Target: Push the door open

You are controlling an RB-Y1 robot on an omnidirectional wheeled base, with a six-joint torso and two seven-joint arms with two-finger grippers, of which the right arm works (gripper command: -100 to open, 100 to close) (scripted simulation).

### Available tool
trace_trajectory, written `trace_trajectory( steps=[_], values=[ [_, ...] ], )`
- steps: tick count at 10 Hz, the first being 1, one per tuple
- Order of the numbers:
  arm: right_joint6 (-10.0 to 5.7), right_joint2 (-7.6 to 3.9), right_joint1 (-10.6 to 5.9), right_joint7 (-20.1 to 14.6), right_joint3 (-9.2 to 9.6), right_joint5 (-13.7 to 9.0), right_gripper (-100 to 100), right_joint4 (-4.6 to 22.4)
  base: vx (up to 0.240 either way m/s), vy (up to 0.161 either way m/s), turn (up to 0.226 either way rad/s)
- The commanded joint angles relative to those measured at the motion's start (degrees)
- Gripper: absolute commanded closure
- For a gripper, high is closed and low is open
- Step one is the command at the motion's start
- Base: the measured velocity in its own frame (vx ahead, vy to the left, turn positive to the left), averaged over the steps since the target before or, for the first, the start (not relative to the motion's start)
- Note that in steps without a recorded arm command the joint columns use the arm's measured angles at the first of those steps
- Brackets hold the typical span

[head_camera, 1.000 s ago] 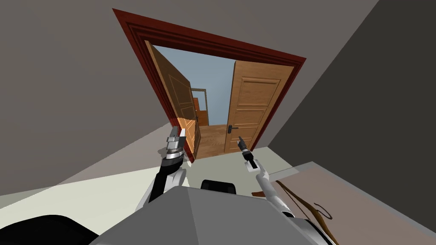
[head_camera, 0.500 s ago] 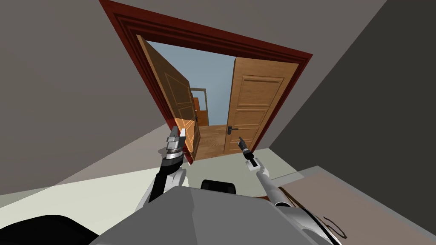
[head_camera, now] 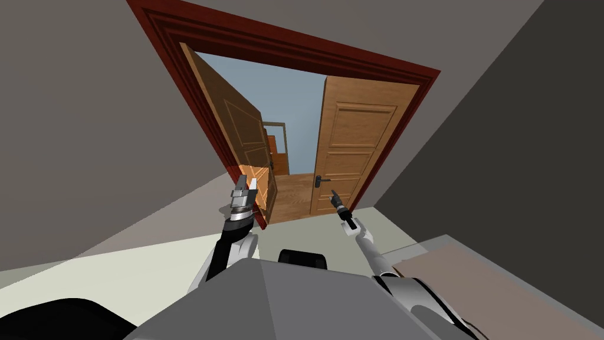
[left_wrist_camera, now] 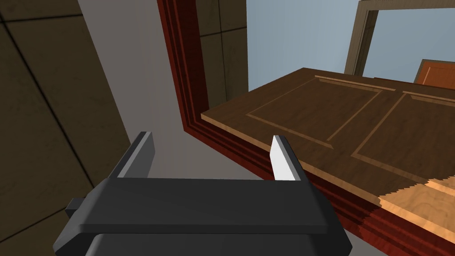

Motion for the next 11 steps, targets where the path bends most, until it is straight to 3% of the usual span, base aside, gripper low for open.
trace_trajectory(
  steps=[1, 7, 11],
  values=[
    [-0.46, -0.41, -1.37, -0.98, -0.08, 0.56, -100, 2.55, 0.074, -0.030, 0.016],
    [-1.29, -1.91, -5.03, -4.04, -0.16, 2.17, -100, 9.01, 0.069, -0.028, 0.014],
    [-0.81, -1.42, -4.95, -3.15, -0.50, 1.77, -100, 8.64, 0.128, 0.000, 0.023]
  ],
)
